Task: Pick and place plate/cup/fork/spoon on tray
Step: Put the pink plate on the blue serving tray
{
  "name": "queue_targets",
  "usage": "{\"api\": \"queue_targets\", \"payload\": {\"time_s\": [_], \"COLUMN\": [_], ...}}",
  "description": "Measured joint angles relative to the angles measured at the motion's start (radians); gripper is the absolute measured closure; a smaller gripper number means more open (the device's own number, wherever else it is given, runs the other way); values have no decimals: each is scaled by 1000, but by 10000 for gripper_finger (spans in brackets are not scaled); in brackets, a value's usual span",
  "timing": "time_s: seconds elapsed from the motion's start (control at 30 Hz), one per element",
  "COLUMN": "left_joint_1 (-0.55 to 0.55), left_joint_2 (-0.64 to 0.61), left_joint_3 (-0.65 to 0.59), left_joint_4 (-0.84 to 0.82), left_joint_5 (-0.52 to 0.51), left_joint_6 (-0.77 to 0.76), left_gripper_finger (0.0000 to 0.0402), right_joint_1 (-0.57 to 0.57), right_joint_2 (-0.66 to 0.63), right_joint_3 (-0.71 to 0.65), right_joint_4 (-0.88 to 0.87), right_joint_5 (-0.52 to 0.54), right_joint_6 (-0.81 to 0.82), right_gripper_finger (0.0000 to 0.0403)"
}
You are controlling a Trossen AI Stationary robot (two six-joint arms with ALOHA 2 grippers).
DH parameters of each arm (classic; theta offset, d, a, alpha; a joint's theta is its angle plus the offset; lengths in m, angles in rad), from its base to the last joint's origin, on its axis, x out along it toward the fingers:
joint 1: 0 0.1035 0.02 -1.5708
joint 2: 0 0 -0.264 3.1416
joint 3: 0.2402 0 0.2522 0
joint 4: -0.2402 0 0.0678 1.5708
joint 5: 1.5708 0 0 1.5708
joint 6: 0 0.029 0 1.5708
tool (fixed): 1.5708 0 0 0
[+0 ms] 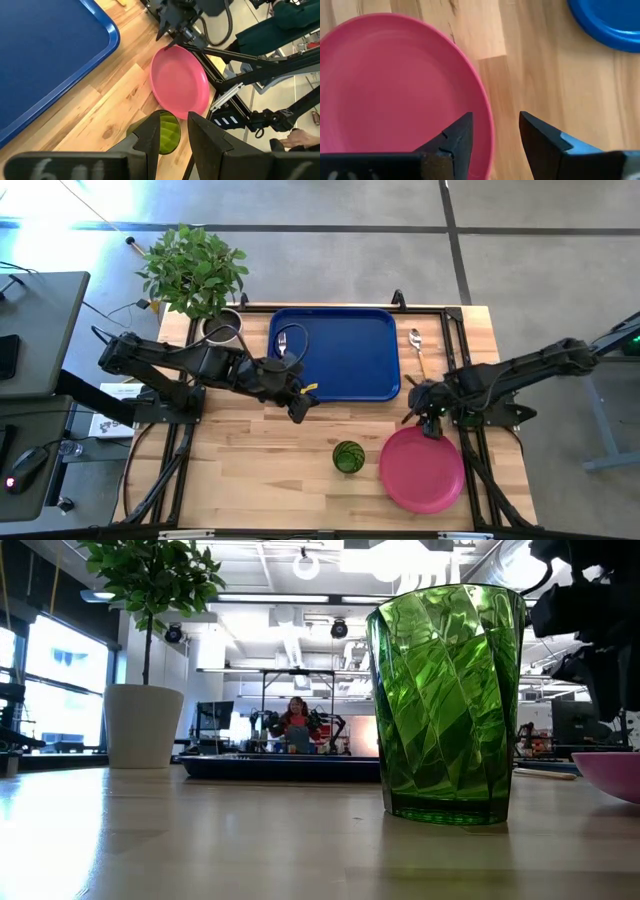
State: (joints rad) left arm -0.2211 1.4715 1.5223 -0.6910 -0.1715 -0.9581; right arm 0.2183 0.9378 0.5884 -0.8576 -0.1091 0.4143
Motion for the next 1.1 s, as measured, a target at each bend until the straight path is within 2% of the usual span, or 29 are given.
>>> {"api": "queue_targets", "payload": {"time_s": [0.3, 0.6, 0.8, 0.93, 1.1], "left_joint_1": [5, 7, 16, 24, 34], "left_joint_2": [0, 0, 0, 0, 0], "left_joint_3": [0, 0, 0, 0, -1], "left_joint_4": [0, 0, 0, 0, 0], "left_joint_5": [1, 4, 13, 33, 38], "left_joint_6": [55, 81, 129, 167, 200], "left_gripper_finger": [312, 312, 312, 312, 312], "right_joint_1": [56, 64, 64, 64, 64], "right_joint_2": [174, 321, 394, 411, 408], "right_joint_3": [0, 0, 0, 0, 3], "right_joint_4": [104, 153, 169, 169, 171], "right_joint_5": [29, 34, -1, -23, -76], "right_joint_6": [24, 23, 27, 59, 79], "right_gripper_finger": [253, 253, 258, 295, 383]}}
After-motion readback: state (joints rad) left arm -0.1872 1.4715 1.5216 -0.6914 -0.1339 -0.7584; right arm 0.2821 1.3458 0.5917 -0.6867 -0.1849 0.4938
